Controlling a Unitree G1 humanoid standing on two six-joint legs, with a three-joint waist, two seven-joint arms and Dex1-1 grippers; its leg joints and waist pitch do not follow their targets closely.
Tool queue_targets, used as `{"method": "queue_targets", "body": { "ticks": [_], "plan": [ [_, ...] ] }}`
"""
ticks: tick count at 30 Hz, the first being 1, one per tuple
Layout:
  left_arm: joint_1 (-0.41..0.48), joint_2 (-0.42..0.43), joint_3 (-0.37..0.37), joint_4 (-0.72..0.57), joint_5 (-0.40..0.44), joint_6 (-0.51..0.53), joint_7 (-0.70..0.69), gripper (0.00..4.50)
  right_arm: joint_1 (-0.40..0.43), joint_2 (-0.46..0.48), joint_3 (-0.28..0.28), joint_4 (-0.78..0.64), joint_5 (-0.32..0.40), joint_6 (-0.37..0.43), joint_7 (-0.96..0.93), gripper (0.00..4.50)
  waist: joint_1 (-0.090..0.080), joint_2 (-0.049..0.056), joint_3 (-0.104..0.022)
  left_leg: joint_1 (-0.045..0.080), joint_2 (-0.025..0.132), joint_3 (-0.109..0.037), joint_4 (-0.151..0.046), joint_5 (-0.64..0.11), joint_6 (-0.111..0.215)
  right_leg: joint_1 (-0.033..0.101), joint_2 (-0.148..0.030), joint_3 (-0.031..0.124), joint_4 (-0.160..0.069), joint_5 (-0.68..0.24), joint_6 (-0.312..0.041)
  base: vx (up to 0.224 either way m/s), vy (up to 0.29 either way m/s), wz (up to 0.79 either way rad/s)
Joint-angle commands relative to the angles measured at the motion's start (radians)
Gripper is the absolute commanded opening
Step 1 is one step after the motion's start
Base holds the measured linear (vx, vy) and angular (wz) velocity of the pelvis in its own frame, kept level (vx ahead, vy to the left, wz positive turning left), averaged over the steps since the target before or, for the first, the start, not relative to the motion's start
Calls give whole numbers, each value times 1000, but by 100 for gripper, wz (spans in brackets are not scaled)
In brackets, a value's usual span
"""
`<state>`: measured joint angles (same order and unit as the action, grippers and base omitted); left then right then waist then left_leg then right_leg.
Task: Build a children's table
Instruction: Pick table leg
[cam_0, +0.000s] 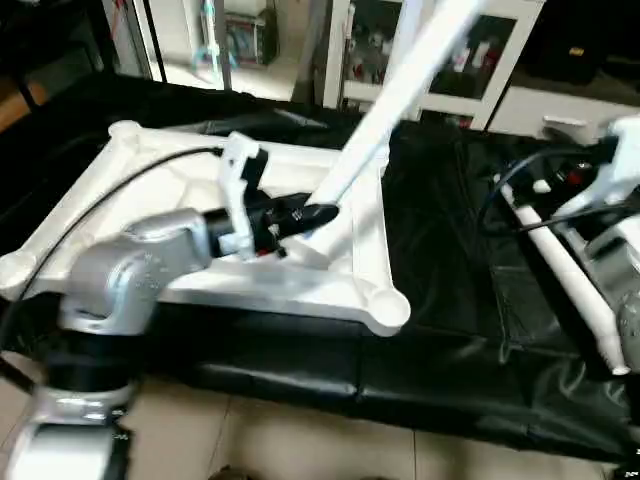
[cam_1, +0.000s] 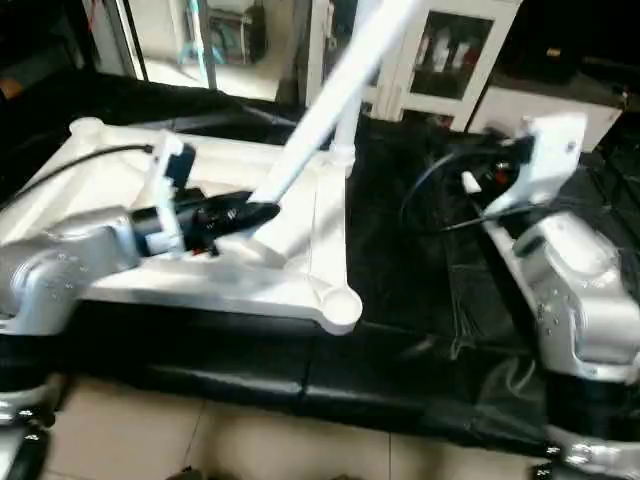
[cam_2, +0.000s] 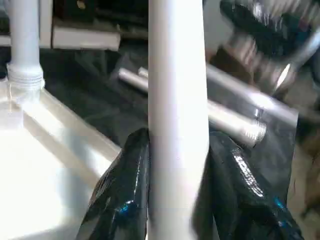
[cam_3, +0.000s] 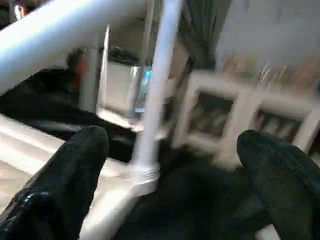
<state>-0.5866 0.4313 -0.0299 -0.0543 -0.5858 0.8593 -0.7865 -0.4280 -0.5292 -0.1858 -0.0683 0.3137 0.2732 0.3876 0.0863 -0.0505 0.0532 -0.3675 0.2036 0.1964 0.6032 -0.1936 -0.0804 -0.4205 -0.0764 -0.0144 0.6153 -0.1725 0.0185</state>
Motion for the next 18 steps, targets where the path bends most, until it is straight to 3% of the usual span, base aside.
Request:
{"method": "queue_targets", "body": {
  "ticks": [1, 2, 8, 9, 10, 14, 18],
  "plan": [
    [0, 25, -50, -39, 23, 11, -52, 138, -27, -57, 79, 22, -163, -135, 2, 450, 1, -1, -67, 13, 7, -1, -63, -84, -26, 49, -30, 19, -55, -145, -136, 0, 0, 0],
    [1, 64, -84, -46, 36, 20, -88, 138, -52, -123, 150, 59, -295, -229, -15, 450, 0, -3, -67, 13, 7, -2, -63, -82, -27, 51, -29, 18, -53, -144, -138, 0, 0, 0],
    [-5, 150, -153, -45, 62, 8, -176, 138, -81, -219, 271, 138, -488, -330, -40, 450, -4, -4, -65, 13, 5, 0, -61, -116, -14, 52, -26, 21, -51, -152, -146, 0, 0, 0],
    [-9, 161, -164, -43, 67, 7, -187, 138, -88, -242, 292, 160, -547, -363, -58, 450, -4, -6, -65, 13, 6, 0, -61, -112, -13, 51, -26, 21, -50, -144, -150, 0, 0, 0],
    [-9, 161, -164, -43, 67, 7, -187, 137, -88, -242, 292, 160, -547, -363, -58, 450, -4, -5, -65, 15, 6, 1, -60, -113, -13, 50, -24, 21, -49, -137, -156, 0, 0, 0],
    [-38, 203, -213, -4, 105, -26, -249, 137, -124, -307, 335, 295, -707, -501, -129, 450, -5, -3, -65, 14, 5, 1, -58, -113, -17, 50, -24, 21, -47, -120, -168, 0, 0, 0],
    [-61, 209, -240, 18, 129, -46, -279, 137, -165, -344, 362, 395, -766, -571, -168, 450, -12, -5, -66, 12, 2, 4, -54, -130, -11, 54, -23, 23, -46, -123, -167, 0, 0, 0]
  ]
}}
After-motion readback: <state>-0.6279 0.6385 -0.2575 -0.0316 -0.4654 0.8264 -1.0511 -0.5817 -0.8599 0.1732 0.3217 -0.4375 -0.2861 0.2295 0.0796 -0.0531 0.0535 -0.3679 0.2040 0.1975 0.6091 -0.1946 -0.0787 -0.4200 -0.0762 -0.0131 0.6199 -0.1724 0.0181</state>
